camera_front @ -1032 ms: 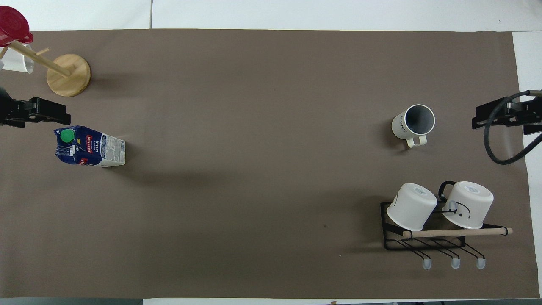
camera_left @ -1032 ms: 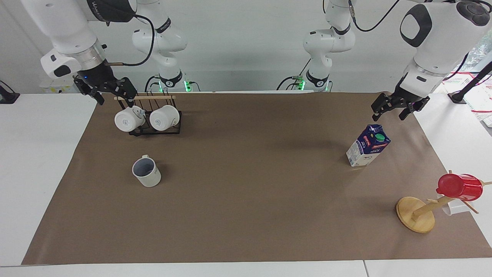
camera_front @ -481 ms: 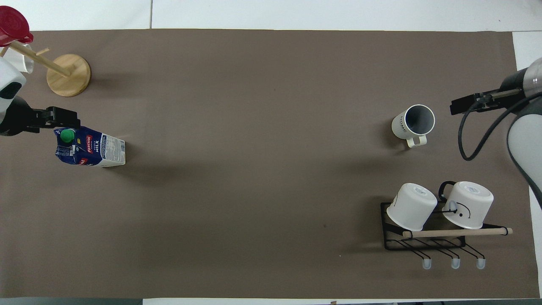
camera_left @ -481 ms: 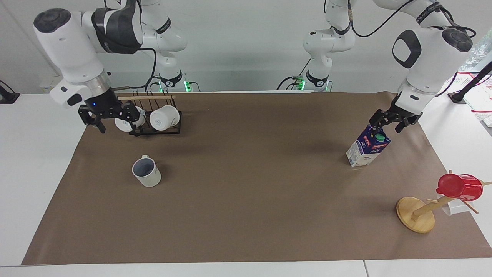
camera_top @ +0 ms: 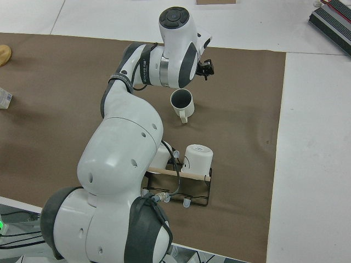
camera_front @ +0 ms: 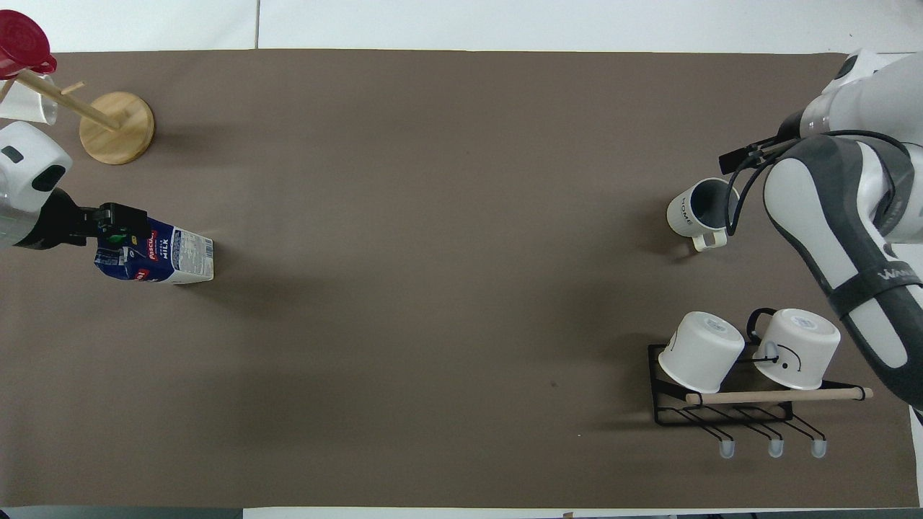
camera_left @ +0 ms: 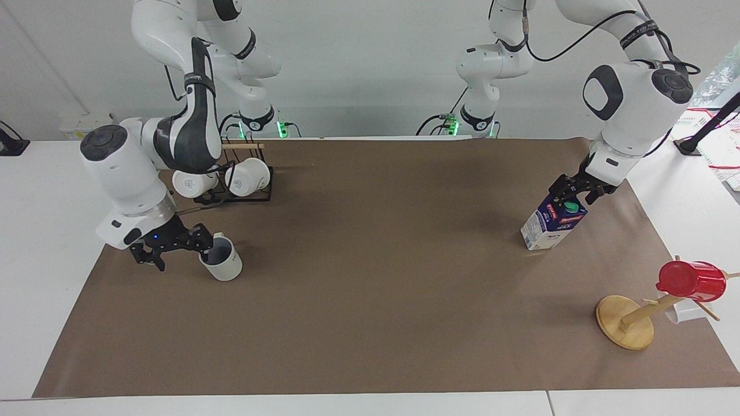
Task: Place cup and milk on table
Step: 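Reach the left gripper to the milk carton while the right gripper reaches the mug, then grasp the milk carton with the left gripper while the right gripper grasps the mug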
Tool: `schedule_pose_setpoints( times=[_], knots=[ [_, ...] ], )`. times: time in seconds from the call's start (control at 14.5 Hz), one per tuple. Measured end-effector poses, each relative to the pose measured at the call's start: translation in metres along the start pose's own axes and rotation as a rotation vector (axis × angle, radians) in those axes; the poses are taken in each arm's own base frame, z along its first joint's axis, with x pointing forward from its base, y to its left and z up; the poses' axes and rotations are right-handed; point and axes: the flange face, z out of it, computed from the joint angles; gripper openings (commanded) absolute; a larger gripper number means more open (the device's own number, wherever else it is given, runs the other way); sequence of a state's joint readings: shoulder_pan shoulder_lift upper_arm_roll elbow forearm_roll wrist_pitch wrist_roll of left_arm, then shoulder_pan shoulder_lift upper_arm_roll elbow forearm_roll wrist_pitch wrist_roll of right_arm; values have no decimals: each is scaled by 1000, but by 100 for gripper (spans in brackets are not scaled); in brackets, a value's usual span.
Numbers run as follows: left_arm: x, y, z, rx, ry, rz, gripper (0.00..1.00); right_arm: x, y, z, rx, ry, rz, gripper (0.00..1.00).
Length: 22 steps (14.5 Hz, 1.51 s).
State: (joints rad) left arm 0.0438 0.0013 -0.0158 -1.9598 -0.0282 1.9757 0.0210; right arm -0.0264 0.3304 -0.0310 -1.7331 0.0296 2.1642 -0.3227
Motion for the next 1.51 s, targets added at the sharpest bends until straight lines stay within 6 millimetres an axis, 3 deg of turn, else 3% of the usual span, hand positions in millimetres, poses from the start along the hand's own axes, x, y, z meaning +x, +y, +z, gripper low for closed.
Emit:
schedule_pose_setpoints(
  times=[0.07,0.14,0.21,0.28,0.34,0.62,0.89,1.03,1.31,1.51],
  knots=[
    [0,0,3,0,4,0,97,0,-3,18,13,-14,-22,100],
    [-1,0,6,0,2,0,73,0,-7,32,17,-13,-35,98],
    [-2,0,7,0,-1,-1,37,0,-11,41,21,-7,-43,88],
    [-2,0,8,0,-3,-1,10,-1,-13,45,22,-4,-55,72],
    [-2,0,8,0,-3,-1,0,-2,-13,46,23,-5,-75,62],
    [1,0,-1,0,14,0,0,-4,-7,45,23,-5,-130,64],
    [6,13,-48,-1,36,21,0,-4,-9,37,22,1,-137,71],
    [5,32,-66,-2,36,30,0,-5,-9,23,22,4,-137,73],
    [1,81,-69,-4,37,20,0,-8,-10,6,22,7,-138,75],
    [1,85,-68,-4,36,16,0,-18,-13,21,34,-23,-139,75]
  ],
)
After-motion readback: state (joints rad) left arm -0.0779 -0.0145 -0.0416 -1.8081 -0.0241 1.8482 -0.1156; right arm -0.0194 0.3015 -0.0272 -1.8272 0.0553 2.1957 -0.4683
